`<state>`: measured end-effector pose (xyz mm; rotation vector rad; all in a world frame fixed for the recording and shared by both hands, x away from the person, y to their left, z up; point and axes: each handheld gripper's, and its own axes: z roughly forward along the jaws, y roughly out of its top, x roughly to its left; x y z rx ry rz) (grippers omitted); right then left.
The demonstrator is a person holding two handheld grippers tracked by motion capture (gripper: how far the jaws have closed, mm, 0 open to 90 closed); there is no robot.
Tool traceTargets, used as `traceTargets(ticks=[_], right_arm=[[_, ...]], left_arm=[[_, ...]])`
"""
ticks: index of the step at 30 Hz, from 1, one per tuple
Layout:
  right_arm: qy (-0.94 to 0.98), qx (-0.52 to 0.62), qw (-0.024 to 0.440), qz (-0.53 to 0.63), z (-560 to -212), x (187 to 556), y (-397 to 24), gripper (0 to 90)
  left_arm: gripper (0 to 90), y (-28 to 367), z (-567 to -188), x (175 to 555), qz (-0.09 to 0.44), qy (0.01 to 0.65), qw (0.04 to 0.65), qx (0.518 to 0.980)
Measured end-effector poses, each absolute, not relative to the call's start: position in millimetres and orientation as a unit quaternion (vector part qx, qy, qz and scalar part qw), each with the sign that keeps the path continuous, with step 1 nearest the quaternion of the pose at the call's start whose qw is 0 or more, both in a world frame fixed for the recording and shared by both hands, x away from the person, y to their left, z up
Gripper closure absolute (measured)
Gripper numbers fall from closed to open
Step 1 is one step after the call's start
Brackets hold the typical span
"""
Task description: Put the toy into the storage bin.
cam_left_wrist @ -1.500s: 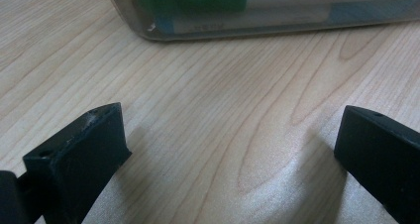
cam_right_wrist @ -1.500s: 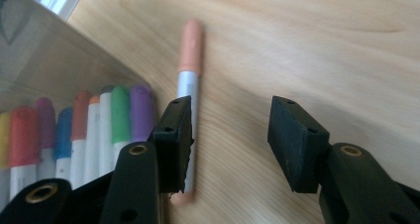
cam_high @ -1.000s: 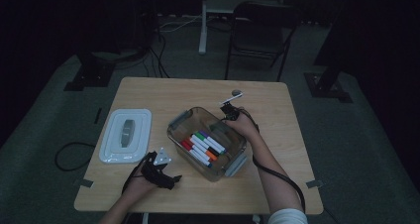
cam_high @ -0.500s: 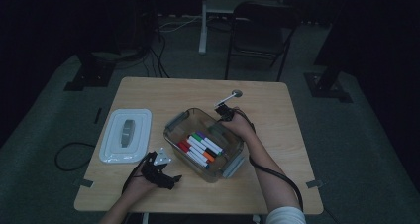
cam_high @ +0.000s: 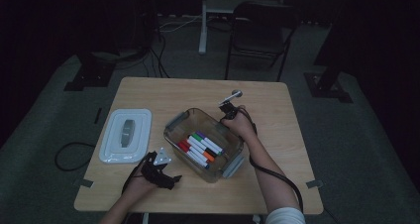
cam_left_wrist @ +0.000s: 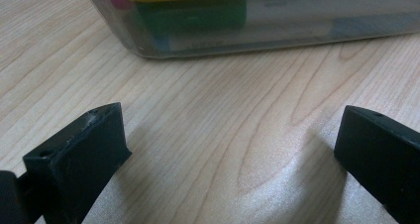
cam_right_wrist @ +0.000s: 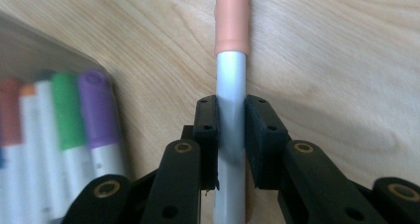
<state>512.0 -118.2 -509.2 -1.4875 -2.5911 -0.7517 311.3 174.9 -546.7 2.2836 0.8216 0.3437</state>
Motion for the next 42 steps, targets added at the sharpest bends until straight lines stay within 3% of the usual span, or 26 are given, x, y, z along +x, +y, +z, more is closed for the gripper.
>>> traceTargets(ticks=[7, 11, 15, 24, 31, 42], right_arm=[[-0.82, -0.501, 0.026, -0.275, -481.3, 504.8, -148.7, 76.7], [-0.815, -0.492, 0.024, -0.304, -446.3, 493.0, -165.6, 76.7], [-0.811, -0.474, 0.046, -0.34, -420.9, 480.7, -169.3, 76.7], [-0.844, -0.378, 0.08, -0.372, -390.0, 443.7, -121.7, 76.6], [-0.862, -0.344, 0.107, -0.356, -397.6, 431.5, -86.0, 76.6], [-0.896, -0.328, 0.146, -0.262, -453.3, 423.2, -35.4, 76.7]], left_arm=[[0.4, 174.9, -546.7, 311.3, 0.132, 0.315, 0.338, 0.877], [0.4, 174.9, -546.7, 311.3, 0.132, 0.316, 0.338, 0.877], [0.4, 174.7, -546.7, 311.2, 0.131, 0.317, 0.339, 0.876], [0.4, 174.8, -546.7, 311.3, 0.132, 0.316, 0.339, 0.876], [0.4, 174.9, -546.6, 311.3, 0.131, 0.316, 0.339, 0.876], [0.4, 174.7, -546.8, 311.2, 0.131, 0.317, 0.34, 0.876]])
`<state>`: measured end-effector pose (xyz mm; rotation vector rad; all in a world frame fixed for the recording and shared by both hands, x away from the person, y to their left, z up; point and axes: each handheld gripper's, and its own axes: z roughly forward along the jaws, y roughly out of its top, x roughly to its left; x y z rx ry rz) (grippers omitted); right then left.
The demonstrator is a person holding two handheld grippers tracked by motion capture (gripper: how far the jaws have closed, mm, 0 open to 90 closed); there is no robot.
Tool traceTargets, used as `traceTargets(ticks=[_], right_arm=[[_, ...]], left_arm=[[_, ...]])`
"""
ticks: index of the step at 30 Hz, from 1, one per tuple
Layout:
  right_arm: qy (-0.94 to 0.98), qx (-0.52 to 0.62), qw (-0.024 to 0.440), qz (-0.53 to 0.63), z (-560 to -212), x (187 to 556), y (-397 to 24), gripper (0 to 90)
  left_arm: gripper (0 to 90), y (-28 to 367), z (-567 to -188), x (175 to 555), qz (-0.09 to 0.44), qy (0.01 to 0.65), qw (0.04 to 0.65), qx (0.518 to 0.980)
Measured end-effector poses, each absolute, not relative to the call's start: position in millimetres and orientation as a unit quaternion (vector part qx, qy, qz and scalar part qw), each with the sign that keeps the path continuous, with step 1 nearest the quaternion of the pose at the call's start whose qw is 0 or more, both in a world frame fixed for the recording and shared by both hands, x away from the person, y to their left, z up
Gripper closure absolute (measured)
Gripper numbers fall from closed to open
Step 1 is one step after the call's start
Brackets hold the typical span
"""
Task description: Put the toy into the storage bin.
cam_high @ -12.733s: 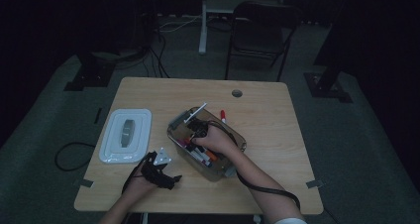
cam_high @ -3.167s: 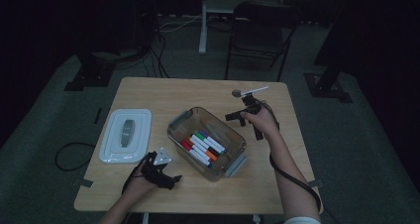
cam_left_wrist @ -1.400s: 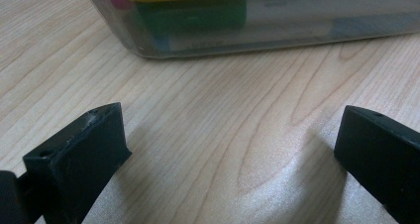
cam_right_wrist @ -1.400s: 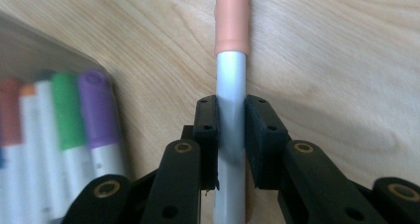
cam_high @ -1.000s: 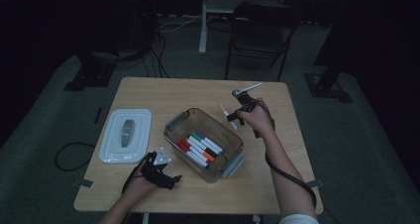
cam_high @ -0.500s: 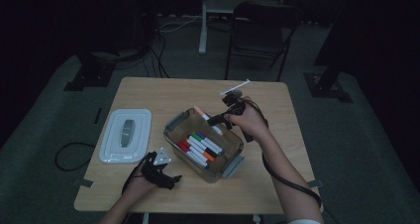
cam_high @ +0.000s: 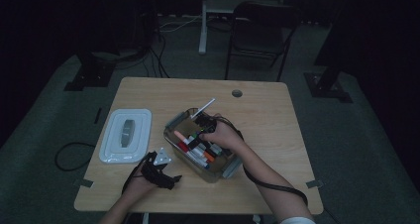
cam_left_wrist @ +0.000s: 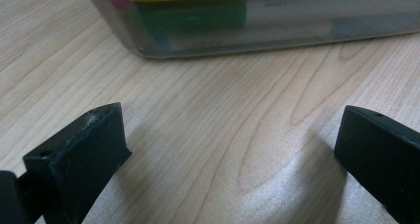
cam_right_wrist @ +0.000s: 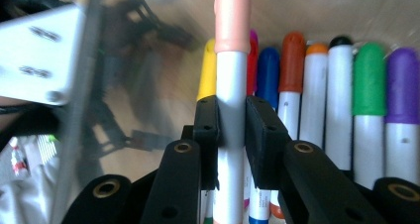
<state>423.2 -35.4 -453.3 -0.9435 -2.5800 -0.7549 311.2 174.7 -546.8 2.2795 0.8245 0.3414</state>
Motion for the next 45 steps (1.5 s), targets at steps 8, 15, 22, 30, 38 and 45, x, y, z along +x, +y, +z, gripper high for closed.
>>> traceTargets(ticks=[8, 15, 22, 30, 38, 45], right_arm=[[-0.903, -0.324, 0.153, -0.236, -469.2, 421.8, -27.4, 76.5], [-0.89, -0.32, 0.144, -0.291, -456.8, 422.2, -35.1, 58.2], [-0.882, -0.297, 0.092, -0.353, -428.6, 417.0, -55.1, 43.2], [-0.855, -0.317, 0.021, -0.409, -400.9, 410.1, -108.7, 38.3], [-0.827, -0.352, -0.022, -0.437, -395.4, 407.3, -158.9, 31.5], [-0.793, -0.406, -0.058, -0.45, -413.9, 402.7, -206.3, 28.4]], left_arm=[[0.4, 174.7, -546.8, 311.1, 0.132, 0.317, 0.34, 0.876], [0.4, 174.7, -546.7, 311.1, 0.131, 0.317, 0.339, 0.876], [0.4, 174.7, -546.7, 311.2, 0.131, 0.317, 0.34, 0.876], [0.4, 174.7, -546.7, 311.2, 0.131, 0.316, 0.339, 0.876], [0.4, 174.7, -546.8, 311.2, 0.131, 0.317, 0.34, 0.876], [0.4, 174.7, -546.8, 311.2, 0.132, 0.316, 0.34, 0.876]])
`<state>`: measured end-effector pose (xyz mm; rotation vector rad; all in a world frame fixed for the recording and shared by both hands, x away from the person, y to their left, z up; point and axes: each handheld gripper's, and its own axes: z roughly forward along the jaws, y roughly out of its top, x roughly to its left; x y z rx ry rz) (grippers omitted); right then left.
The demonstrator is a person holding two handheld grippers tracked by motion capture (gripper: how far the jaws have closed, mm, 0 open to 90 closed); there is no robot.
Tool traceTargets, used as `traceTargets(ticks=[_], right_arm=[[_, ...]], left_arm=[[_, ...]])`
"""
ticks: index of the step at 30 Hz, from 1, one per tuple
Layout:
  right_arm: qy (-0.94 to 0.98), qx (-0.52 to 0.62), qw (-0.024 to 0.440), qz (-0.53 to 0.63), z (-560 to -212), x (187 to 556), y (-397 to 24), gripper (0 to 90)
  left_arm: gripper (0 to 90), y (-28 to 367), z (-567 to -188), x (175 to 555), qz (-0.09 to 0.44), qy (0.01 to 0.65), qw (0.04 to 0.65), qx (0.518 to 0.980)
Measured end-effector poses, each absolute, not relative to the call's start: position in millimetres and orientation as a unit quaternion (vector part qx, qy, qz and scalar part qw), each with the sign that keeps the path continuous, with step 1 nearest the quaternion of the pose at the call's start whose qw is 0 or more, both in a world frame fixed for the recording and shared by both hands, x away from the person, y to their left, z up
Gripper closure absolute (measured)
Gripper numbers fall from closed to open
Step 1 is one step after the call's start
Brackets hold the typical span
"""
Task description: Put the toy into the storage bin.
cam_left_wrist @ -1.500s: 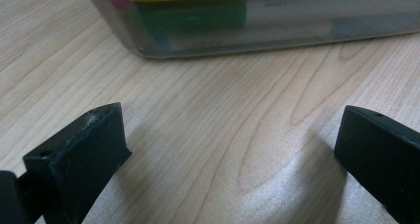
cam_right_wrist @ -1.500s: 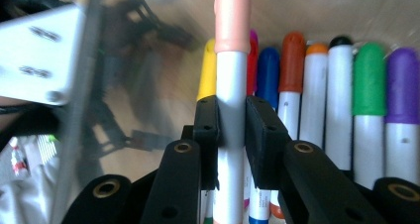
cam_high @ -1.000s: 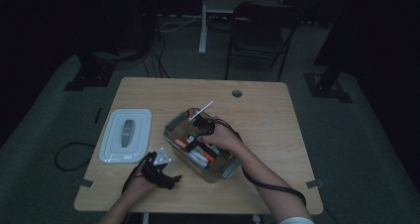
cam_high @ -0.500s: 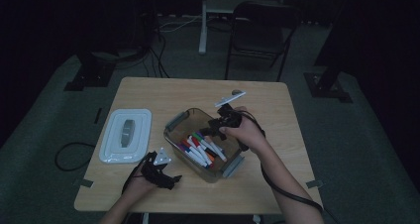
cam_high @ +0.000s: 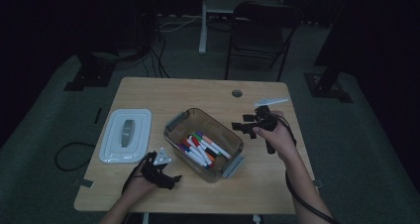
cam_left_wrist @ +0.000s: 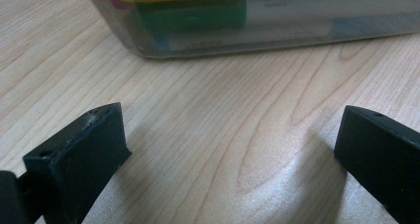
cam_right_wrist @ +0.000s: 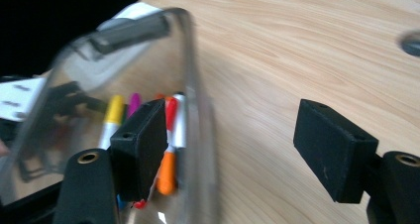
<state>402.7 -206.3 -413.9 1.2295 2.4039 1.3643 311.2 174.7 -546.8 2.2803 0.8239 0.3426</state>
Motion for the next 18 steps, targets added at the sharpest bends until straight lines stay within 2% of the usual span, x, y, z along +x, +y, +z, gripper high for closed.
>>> traceTargets(ticks=[10, 18], right_arm=[[0.763, 0.472, 0.101, 0.429, -462.2, 397.6, -244.5, 27.1], [0.763, 0.492, 0.132, 0.398, -499.1, 393.4, -248.7, 25.9]], left_arm=[[0.4, 174.9, -546.7, 311.3, 0.132, 0.315, 0.338, 0.877], [0.4, 175.0, -546.7, 311.3, 0.132, 0.315, 0.338, 0.877]])
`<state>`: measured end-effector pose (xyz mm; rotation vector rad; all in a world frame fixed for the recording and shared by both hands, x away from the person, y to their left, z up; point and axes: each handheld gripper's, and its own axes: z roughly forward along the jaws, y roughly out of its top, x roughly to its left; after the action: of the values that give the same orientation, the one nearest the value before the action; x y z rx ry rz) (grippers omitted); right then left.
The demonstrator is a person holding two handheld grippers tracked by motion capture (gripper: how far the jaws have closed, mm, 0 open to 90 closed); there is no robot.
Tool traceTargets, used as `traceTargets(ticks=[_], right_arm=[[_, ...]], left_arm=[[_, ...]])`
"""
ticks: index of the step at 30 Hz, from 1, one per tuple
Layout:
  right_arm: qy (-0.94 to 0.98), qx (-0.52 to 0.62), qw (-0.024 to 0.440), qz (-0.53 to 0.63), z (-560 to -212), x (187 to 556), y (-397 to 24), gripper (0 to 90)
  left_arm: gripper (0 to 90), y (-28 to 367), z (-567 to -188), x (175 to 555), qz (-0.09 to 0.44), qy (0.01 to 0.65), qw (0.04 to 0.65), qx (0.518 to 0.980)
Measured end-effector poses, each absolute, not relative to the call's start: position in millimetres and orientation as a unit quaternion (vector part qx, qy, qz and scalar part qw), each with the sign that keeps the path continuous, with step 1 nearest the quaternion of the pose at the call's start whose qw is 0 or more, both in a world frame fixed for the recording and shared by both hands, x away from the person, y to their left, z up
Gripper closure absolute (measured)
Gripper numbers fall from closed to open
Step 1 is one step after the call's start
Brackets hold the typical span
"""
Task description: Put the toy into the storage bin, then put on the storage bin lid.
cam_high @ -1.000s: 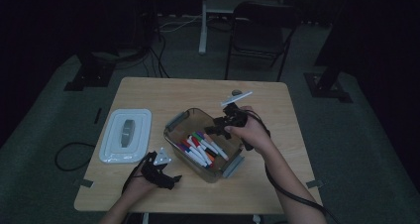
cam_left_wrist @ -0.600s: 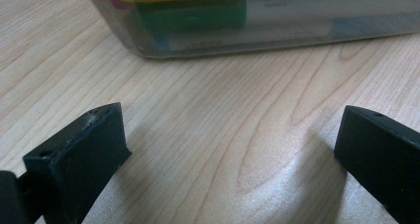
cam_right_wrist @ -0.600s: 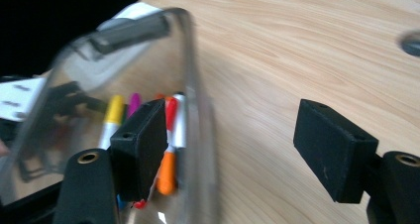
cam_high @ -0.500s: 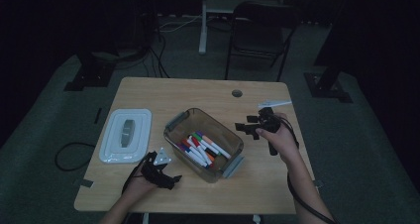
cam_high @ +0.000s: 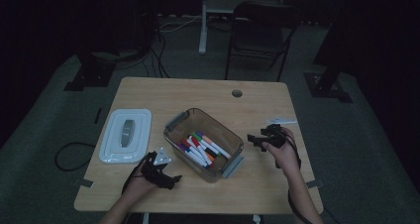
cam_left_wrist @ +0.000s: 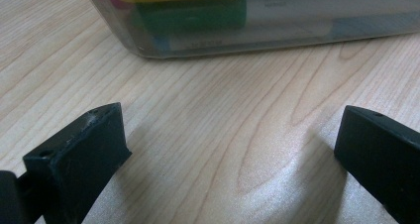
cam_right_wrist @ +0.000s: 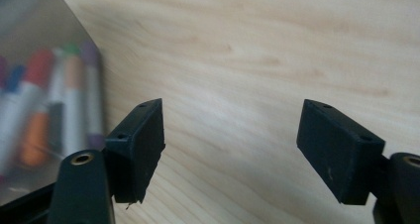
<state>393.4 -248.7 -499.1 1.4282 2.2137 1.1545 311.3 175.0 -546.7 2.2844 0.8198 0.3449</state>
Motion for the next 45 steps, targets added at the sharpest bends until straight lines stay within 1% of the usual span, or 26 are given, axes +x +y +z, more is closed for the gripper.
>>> traceTargets(ticks=[1, 5, 6, 9, 14, 19, 20, 24, 25, 27, 31, 36, 45], right_arm=[[0.76, 0.497, 0.15, 0.39, -508.4, 391.8, -248.6, 25.0], [0.756, 0.505, 0.161, 0.384, -521.1, 389.7, -248.7, 22.7], [0.76, 0.506, 0.175, 0.369, -529.4, 387.7, -248.3, 21.2], [0.763, 0.507, 0.182, 0.357, -537.0, 384.9, -248.1, 21.0], [0.762, 0.51, 0.201, 0.343, -547.3, 380.9, -250.1, 19.7], [0.759, 0.514, 0.216, 0.337, -548.7, 378.0, -253.1, 19.7], [0.758, 0.517, 0.22, 0.331, -548.9, 376.7, -253.5, 18.3], [0.756, 0.52, 0.221, 0.33, -549.0, 375.4, -254.2, 18.0], [0.761, 0.514, 0.215, 0.333, -549.1, 375.2, -254.9, 14.0], [0.765, 0.51, 0.214, 0.33, -549.3, 374.7, -254.8, 13.4], [0.76, 0.512, 0.201, 0.345, -549.0, 371.9, -261.2, 13.3], [0.765, 0.51, 0.216, 0.329, -549.5, 363.9, -260.5, 13.4], [0.768, 0.505, 0.214, 0.33, -549.5, 364.0, -261.4, 12.8]], left_arm=[[0.4, 174.9, -546.7, 311.2, 0.132, 0.315, 0.339, 0.877], [0.4, 174.9, -546.7, 311.2, 0.132, 0.315, 0.339, 0.877], [0.4, 174.9, -546.7, 311.2, 0.132, 0.315, 0.339, 0.877], [0.4, 174.9, -546.7, 311.2, 0.132, 0.315, 0.339, 0.877], [0.4, 174.9, -546.7, 311.2, 0.132, 0.315, 0.339, 0.877], [0.4, 174.9, -546.7, 311.2, 0.132, 0.315, 0.339, 0.877], [0.4, 174.9, -546.7, 311.2, 0.132, 0.315, 0.339, 0.877], [0.4, 174.9, -546.7, 311.2, 0.132, 0.315, 0.338, 0.877], [0.4, 174.8, -546.7, 310.7, 0.133, 0.317, 0.338, 0.876], [0.4, 174.8, -546.8, 310.4, 0.133, 0.317, 0.338, 0.876], [0.4, 174.8, -546.8, 310.1, 0.133, 0.318, 0.338, 0.876], [0.4, 174.8, -546.8, 310.0, 0.133, 0.318, 0.338, 0.876], [0.4, 174.9, -546.7, 310.2, 0.133, 0.318, 0.338, 0.876]])
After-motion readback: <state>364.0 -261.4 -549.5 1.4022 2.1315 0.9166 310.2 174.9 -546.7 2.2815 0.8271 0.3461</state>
